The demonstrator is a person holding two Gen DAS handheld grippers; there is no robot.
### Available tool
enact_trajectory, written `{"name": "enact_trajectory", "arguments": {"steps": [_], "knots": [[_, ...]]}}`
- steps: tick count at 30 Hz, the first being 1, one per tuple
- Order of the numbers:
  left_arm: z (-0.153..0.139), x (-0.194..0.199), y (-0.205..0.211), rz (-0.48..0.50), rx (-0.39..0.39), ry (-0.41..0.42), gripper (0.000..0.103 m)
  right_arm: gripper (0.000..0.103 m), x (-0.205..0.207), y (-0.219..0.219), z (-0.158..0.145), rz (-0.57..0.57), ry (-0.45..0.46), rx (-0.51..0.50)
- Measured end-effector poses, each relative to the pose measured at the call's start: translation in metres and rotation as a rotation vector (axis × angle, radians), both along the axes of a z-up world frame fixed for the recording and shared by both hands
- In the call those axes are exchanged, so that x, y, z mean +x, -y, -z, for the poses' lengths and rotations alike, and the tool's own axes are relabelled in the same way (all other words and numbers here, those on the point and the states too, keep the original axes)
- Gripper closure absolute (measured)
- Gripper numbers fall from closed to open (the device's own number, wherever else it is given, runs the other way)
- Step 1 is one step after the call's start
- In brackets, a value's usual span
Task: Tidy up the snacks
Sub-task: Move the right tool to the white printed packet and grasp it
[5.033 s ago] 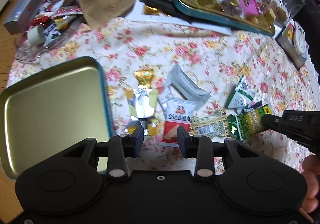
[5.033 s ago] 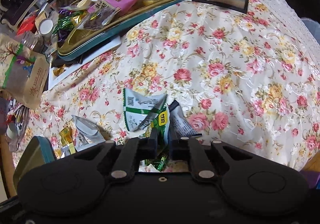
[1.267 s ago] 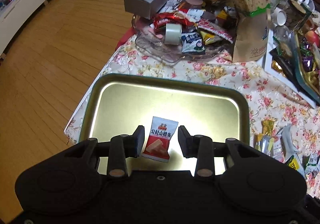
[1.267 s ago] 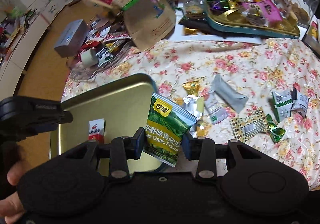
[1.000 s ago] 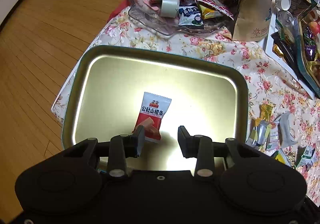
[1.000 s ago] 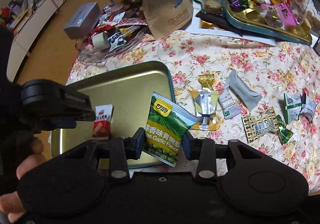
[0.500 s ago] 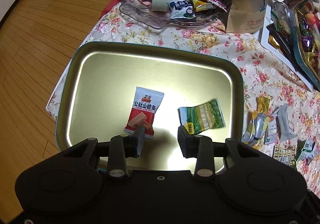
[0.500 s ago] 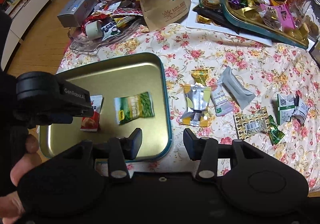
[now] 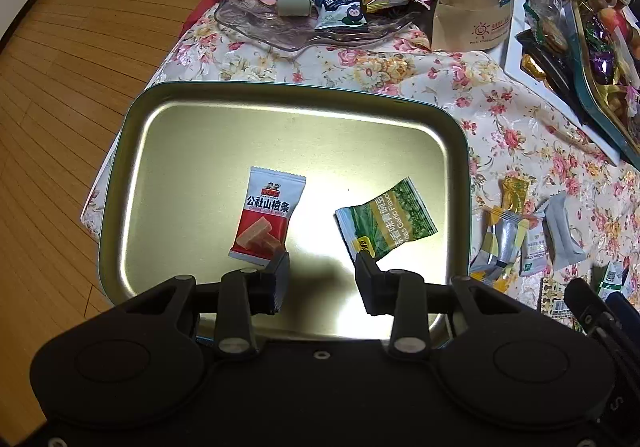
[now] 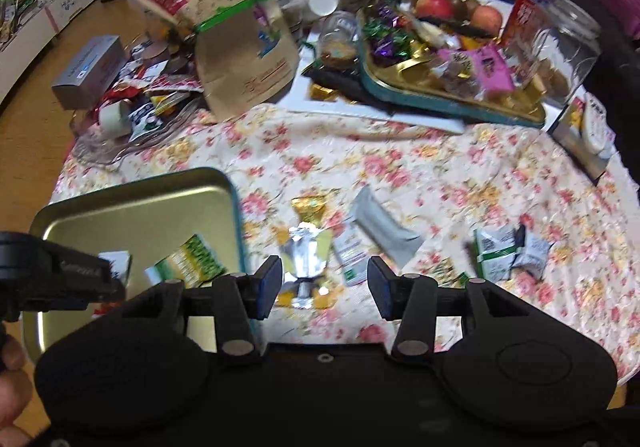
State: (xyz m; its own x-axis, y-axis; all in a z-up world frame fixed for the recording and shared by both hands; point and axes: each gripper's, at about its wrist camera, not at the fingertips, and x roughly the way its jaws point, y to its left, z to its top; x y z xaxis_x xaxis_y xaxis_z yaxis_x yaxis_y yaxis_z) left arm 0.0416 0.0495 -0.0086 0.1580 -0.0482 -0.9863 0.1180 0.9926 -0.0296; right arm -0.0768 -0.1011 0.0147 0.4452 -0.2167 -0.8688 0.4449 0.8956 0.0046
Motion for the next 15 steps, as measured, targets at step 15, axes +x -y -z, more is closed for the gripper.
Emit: {"name": "enact_trajectory", "arguments": {"steps": [15], "knots": [[-0.004,-0.012,0.032,0.071,0.003,0.005,0.057,0.057,-0.011,0.083,0.025,0.15,-0.092,0.162]]}}
